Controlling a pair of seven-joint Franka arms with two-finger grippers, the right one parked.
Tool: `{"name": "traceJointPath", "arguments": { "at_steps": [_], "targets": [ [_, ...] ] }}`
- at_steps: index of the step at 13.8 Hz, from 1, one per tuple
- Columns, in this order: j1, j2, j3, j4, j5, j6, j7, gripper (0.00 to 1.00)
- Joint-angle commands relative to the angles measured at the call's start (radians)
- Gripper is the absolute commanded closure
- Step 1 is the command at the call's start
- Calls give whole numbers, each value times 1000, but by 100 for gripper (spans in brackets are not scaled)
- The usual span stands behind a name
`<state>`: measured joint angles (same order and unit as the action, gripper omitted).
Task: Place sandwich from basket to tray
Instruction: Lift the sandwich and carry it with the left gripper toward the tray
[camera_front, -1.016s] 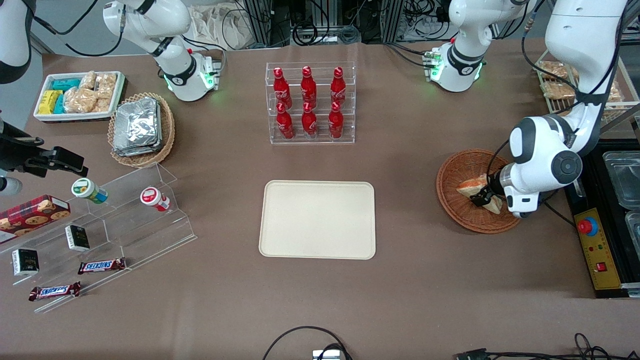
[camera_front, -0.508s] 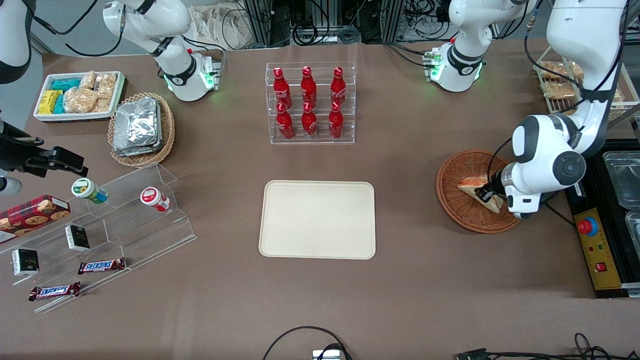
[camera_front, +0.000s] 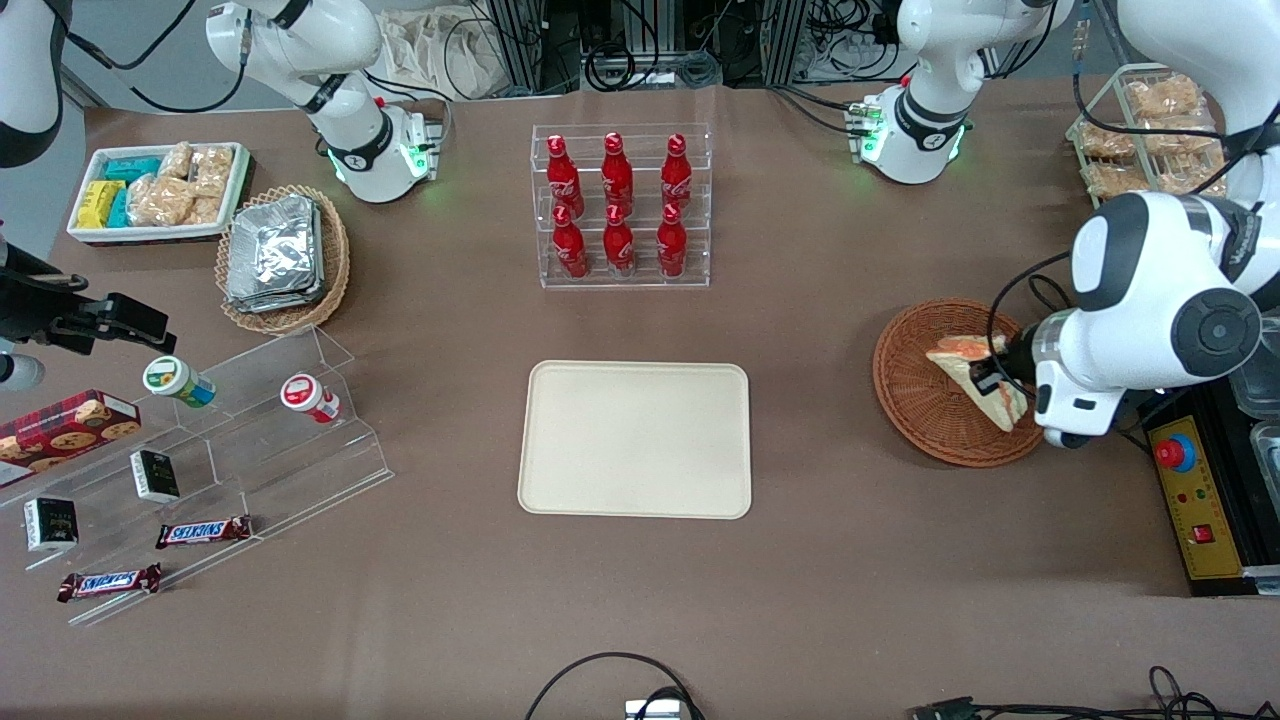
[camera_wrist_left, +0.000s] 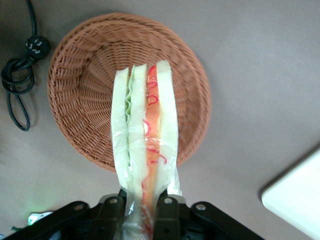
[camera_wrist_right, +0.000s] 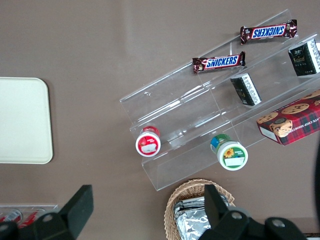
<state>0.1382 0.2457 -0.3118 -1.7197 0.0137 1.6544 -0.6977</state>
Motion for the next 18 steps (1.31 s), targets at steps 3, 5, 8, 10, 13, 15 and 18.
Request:
{"name": "traceJointPath", "arguments": {
  "at_steps": [3, 5, 8, 10, 13, 15, 18],
  "targets": [
    [-165, 17, -1, 161, 11, -205, 23, 100],
    [-195, 12, -21, 167, -1, -205, 23, 100],
    [-203, 21, -122, 175, -3, -187, 18, 100],
    [-212, 130, -177, 219, 0, -107, 21, 100],
    [-267, 200, -188, 232, 12, 3, 23, 100],
    [-282, 285, -188, 232, 12, 120, 18, 100],
    [-304, 354, -190, 232, 101, 176, 21, 100]
  ]
}}
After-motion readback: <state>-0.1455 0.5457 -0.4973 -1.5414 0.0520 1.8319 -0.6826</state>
